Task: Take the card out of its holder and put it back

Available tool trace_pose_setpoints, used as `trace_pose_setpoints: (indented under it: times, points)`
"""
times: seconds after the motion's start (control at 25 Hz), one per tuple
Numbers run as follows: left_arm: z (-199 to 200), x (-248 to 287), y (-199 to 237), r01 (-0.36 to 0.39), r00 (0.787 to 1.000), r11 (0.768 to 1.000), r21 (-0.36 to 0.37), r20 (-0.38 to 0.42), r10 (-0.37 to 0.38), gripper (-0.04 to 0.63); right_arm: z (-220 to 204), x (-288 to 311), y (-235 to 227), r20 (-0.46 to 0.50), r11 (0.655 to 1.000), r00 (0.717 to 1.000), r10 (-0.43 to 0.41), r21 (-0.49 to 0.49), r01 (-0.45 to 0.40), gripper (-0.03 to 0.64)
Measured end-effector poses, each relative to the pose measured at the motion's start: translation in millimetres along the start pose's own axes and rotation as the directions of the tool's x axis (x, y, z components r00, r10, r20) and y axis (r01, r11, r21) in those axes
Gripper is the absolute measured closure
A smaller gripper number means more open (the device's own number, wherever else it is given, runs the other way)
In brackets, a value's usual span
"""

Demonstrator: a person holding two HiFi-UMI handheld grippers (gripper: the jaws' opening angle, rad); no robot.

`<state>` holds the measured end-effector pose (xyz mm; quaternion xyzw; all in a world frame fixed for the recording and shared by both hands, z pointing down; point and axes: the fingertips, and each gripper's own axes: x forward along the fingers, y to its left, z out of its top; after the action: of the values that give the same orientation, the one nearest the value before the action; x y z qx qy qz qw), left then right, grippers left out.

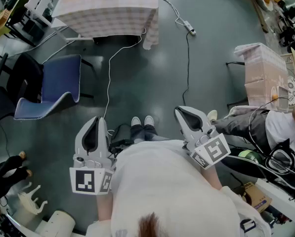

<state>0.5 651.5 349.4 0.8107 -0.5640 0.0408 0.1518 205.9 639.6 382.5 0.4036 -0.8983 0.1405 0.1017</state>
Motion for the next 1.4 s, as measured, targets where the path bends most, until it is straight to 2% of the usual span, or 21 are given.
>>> trace_pose_setpoints:
  times: [0.44,0.56,0.68,0.8,1.0,1.16,1.4]
  points:
    - [0,12,-5,0.033,0.999,0.999,0.001,0.001,-0.033,0.595,-3,-9,-9,-0.003,0.999,0.999,-0.035,0.003,0.035,0.615]
    - [-2,23,-10,0.041,0.999,0.999,-0.024,-0.001,-0.041,0.595,-3,-11,-17,-0.002,0.999,0.999,-0.041,0.001,0.041,0.615]
    - [-1,30,-12,0.043,0.999,0.998,-0.044,0.001,-0.043,0.595,0,-12,-21,0.024,1.000,0.999,-0.024,0.012,0.023,0.615]
    - [3,40,-15,0.049,0.999,0.998,-0.032,0.005,-0.049,0.595,6,-12,-28,0.067,1.000,0.998,0.000,0.026,-0.002,0.615]
    - [4,58,-16,0.038,0.999,0.999,-0.028,0.015,-0.037,0.595,-2,-8,-43,0.044,1.000,0.999,0.009,0.027,-0.010,0.615]
    - [4,72,-14,0.035,0.999,0.999,-0.041,0.003,-0.035,0.595,-4,3,-54,0.016,0.999,1.000,0.021,0.039,-0.021,0.615]
    - [16,102,14,0.021,1.000,0.998,-0.057,-0.005,-0.021,0.595,20,48,-67,0.026,0.999,0.999,0.031,0.031,-0.032,0.615]
